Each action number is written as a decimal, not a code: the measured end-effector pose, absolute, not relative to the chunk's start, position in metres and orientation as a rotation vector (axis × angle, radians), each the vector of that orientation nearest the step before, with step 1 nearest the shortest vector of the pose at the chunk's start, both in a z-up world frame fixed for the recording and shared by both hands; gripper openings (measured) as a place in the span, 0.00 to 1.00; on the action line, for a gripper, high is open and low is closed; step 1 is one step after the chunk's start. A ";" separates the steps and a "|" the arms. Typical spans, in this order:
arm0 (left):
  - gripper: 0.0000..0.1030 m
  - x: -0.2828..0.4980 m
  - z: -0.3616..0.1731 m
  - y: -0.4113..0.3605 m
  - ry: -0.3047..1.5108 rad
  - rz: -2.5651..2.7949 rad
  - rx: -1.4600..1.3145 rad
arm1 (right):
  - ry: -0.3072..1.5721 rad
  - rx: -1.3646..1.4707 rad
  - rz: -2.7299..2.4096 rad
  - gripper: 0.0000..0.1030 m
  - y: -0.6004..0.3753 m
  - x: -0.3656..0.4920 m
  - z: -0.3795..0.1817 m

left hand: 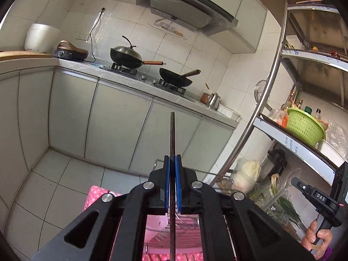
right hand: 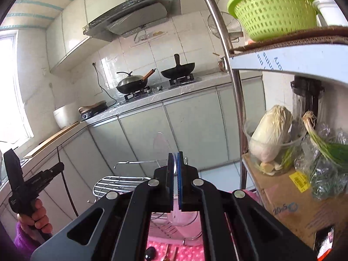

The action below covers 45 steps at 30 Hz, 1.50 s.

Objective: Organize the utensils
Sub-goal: 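Lift the dark chopstick with the left tool while the right tool lifts the clear utensil, then drop the dark chopstick into the pink cup with the left tool while the right tool drops its utensil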

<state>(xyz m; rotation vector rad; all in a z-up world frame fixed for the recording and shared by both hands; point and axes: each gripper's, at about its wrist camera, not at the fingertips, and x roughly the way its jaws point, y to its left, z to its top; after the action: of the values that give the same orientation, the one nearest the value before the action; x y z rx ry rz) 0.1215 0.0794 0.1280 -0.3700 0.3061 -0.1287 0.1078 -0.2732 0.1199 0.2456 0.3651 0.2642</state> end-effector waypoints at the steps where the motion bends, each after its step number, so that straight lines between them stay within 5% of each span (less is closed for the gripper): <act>1: 0.04 0.126 0.128 0.080 0.290 -0.118 -0.362 | 0.357 0.227 0.250 0.03 -0.272 0.112 0.121; 14: 0.04 0.174 0.075 0.072 0.202 -0.019 -0.286 | 0.460 0.122 0.208 0.03 -0.242 0.151 0.070; 37: 0.07 0.187 0.001 0.061 0.539 -0.125 -0.283 | 0.728 0.295 0.221 0.04 -0.255 0.179 0.010; 39: 0.16 0.187 0.005 0.060 0.551 -0.126 -0.272 | 0.750 0.301 0.220 0.07 -0.256 0.181 0.008; 42: 0.33 0.184 0.013 0.062 0.544 -0.117 -0.270 | 0.752 0.299 0.214 0.29 -0.258 0.180 0.010; 45: 0.38 0.182 0.020 0.066 0.530 -0.107 -0.271 | 0.734 0.298 0.214 0.34 -0.260 0.176 0.015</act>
<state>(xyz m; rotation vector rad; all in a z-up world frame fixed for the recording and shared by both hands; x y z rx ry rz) 0.1818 0.0659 0.0202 -0.2710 0.5297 -0.1066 0.1763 -0.2604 0.0145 0.2976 0.7338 0.2144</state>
